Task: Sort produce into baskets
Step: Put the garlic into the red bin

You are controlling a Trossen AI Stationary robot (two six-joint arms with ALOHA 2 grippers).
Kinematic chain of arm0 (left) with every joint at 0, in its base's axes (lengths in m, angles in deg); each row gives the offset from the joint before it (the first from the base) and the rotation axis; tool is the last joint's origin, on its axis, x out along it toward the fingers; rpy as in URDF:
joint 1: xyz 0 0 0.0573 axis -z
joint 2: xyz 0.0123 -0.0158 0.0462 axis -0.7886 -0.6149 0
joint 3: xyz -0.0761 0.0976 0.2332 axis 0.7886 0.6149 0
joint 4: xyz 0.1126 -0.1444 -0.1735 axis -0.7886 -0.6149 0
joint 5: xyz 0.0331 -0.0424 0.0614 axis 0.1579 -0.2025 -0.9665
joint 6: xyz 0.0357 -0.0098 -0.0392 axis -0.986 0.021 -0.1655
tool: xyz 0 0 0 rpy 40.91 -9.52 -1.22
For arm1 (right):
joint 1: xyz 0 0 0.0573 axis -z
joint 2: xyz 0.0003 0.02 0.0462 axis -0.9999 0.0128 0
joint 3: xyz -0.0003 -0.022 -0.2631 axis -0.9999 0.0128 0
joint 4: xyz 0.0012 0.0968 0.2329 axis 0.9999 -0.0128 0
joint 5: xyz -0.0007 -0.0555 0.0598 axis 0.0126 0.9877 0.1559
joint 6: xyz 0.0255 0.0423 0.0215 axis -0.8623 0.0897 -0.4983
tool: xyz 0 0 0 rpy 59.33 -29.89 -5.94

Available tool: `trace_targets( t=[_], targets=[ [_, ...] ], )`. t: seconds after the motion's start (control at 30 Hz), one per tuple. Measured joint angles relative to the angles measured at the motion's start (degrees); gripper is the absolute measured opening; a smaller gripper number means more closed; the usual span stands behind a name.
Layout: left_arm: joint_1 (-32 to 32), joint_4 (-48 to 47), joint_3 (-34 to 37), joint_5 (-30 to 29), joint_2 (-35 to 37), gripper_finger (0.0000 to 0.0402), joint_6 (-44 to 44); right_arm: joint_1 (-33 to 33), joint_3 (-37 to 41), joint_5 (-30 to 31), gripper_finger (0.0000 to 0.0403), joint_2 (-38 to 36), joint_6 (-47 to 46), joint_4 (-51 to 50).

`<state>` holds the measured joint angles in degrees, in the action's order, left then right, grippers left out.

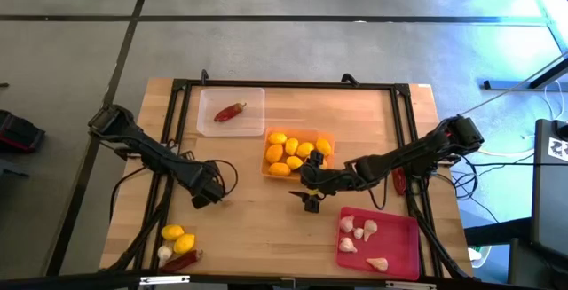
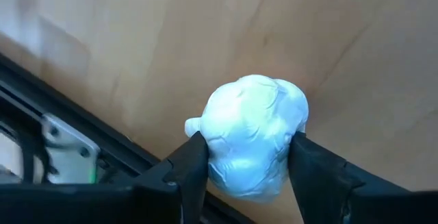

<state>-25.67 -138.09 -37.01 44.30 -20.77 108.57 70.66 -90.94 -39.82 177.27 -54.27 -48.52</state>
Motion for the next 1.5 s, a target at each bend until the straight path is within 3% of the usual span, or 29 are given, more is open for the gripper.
trace_targets(
  t=[0.37, 0.57, 0.7, 0.83, 0.97, 1.1, 1.33, 1.5],
  targets=[
    [4.01, -1.54, -12.11, -13.45, 1.31, 0.0169, -8.31, 0.42, 0.0, 0.02, 0.0319, -0.69, 0.13, -0.84],
    [6.23, -1.29, -19.09, -24.19, 1.31, 0.0168, -15.03, 0.39, 0.0, 0.57, 0.0319, -1.85, 0.12, -1.2],
    [7.5, 4.63, -21.78, -32.72, 1.31, 0.0168, -24.28, 0.39, 0.0, 1.68, 0.0319, -4.43, 0.44, -1.37],
    [7.16, 14.66, -21.76, -38.14, 1.32, 0.0168, -41.58, 0.39, -0.02, 2.63, 0.0319, -8.12, 1.53, -1.37],
    [5.2, 23.56, -21.34, -38.63, 1.31, 0.0168, -62.48, 0.39, -0.04, 2.64, 0.0319, -9.72, 1.53, -1.34],
    [3.89, 32.22, -21.34, -38.74, 1.31, 0.0168, -75.15, 0.39, -0.04, 2.63, 0.0319, -9.54, 1.53, -1.39],
    [3.96, 41.86, -21.34, -38.49, 1.31, 0.0168, -89.86, 1.08, -0.04, -0.34, 0.0319, -8.58, 3.35, -0.59],
    [3.94, 44.19, -21.34, -30.78, 1.26, 0.0168, -97.03, 1.05, -0.04, -3.02, 0.0319, -8.58, 9.02, 2.82]
  ],
)
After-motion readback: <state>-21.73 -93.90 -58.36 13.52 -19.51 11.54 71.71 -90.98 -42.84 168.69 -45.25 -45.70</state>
